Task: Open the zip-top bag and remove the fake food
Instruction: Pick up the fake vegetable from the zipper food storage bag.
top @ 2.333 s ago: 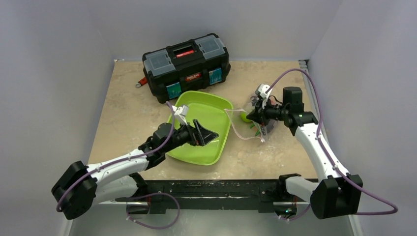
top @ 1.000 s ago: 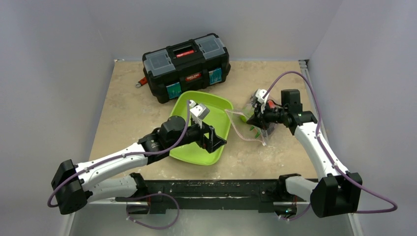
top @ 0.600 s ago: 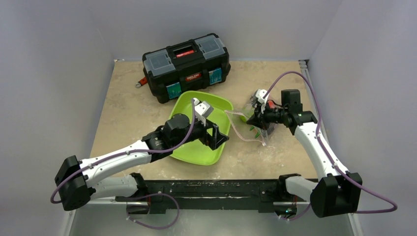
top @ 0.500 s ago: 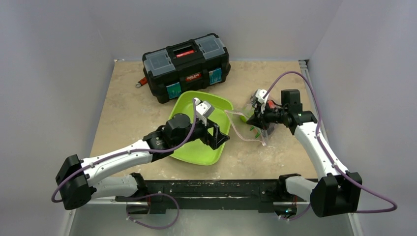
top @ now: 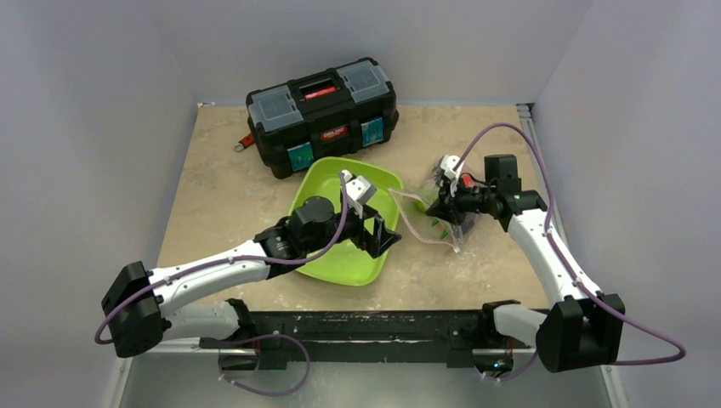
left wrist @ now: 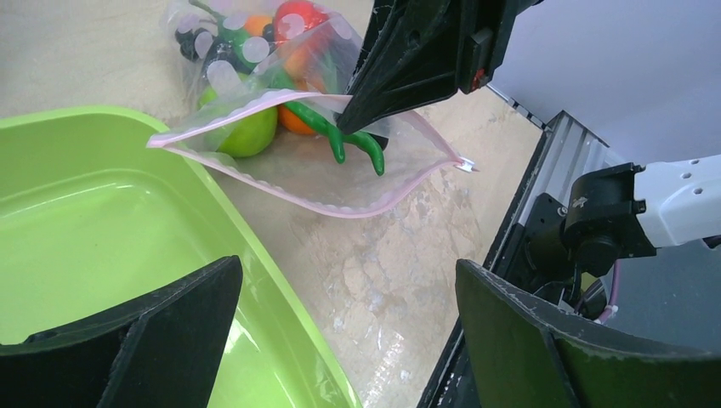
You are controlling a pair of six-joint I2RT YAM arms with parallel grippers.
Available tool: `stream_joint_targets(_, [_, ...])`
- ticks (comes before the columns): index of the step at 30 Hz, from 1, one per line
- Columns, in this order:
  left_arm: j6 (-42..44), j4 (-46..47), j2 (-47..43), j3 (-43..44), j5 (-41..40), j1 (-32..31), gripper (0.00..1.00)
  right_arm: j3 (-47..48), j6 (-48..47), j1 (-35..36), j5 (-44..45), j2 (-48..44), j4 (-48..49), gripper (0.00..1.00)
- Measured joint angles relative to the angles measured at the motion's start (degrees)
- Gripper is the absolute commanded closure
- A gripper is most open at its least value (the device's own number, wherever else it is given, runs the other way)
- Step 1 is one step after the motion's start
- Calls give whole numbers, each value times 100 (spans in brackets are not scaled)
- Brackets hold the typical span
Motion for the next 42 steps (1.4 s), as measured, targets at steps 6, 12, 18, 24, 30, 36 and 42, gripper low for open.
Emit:
stream_joint_targets(6, [48,153,68,0,0,-39,5,11,-98,0,-26,2,-103,100])
stream_joint_targets(12, [140,280,138,0,0,-63,5,31,-197,0,-63,68,-188,100])
stream_joint_targets(18, [372,302,461,157,0,-83,22,46,-229,0,-98,151,-205,100])
stream_joint_targets(24, [544,308,1008,774,2,-116,35,48,-223,0,-101,151,-201,100])
stream_joint_targets(30, [660,450,1858,1405,70,-131,52,48,35,-2,37,151,-28,100])
stream_joint_targets(36, [662,549,2605,1709,179,-146,58,48,455,-9,332,151,310,100])
stream_joint_targets(42, [664,581,3150,1869,199,-146,58,48,675,-13,466,151,472,100])
